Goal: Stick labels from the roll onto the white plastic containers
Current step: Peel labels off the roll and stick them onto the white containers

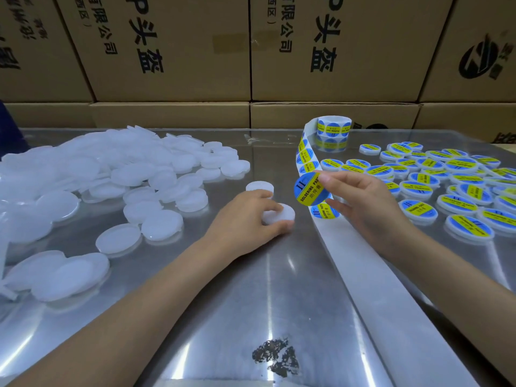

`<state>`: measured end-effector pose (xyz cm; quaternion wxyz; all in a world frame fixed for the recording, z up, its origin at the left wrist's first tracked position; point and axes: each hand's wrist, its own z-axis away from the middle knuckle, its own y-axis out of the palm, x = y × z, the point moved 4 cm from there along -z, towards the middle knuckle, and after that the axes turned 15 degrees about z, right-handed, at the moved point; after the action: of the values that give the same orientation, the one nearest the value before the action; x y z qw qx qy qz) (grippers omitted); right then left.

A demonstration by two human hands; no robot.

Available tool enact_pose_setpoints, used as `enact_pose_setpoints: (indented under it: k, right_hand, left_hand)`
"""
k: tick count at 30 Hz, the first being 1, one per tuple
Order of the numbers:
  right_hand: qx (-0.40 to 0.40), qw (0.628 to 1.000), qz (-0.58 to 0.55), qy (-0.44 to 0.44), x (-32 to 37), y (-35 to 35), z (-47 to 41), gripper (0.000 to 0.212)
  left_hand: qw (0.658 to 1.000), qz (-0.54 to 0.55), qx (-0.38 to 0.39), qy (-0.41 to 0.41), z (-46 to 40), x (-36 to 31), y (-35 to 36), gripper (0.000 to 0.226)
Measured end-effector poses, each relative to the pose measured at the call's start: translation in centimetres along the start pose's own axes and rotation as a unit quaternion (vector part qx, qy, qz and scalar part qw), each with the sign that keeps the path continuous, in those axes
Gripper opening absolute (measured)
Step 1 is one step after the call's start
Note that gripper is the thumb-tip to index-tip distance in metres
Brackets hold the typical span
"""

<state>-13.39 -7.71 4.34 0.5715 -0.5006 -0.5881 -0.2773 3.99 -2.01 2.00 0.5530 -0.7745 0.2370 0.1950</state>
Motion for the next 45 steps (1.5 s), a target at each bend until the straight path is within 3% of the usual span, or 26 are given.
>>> enact_pose_setpoints:
  k: [8,13,20,28,37,45]
  right_hand:
    - [0.052,0.994,-0.05,0.079,-1.0,0.7,0.0,0.011]
    - [0.082,0.989,-0.078,0.099,-1.1,0.9,0.2,0.022]
    - [0.088,0.985,-0.081,0.125,-1.5,1.2,0.3,0.02]
    - [0.086,0.984,-0.103,0.12,-1.3,1.4,0.4,0.013]
    - [0.075,0.986,-0.081,0.123,-1.4,1.5,0.5,0.028]
    - [0.047,0.992,-0.07,0.094,-0.7,1.7,1.0,0.015]
  left_hand:
    - [0.992,0.121,-0.017,0.007,0.2,-0.7,0.1,0.025]
    - [0.976,0.186,-0.076,0.079,0.6,-2.3,-0.8,0.056]
    - [0.968,0.198,-0.09,0.127,0.9,-3.5,-0.9,0.082]
    - [0.965,0.202,-0.094,0.137,1.1,-3.9,-1.0,0.083]
    - [0.964,0.203,-0.103,0.139,1.2,-4.0,-1.0,0.081]
    - [0.959,0.222,-0.117,0.128,1.3,-4.1,-1.1,0.078]
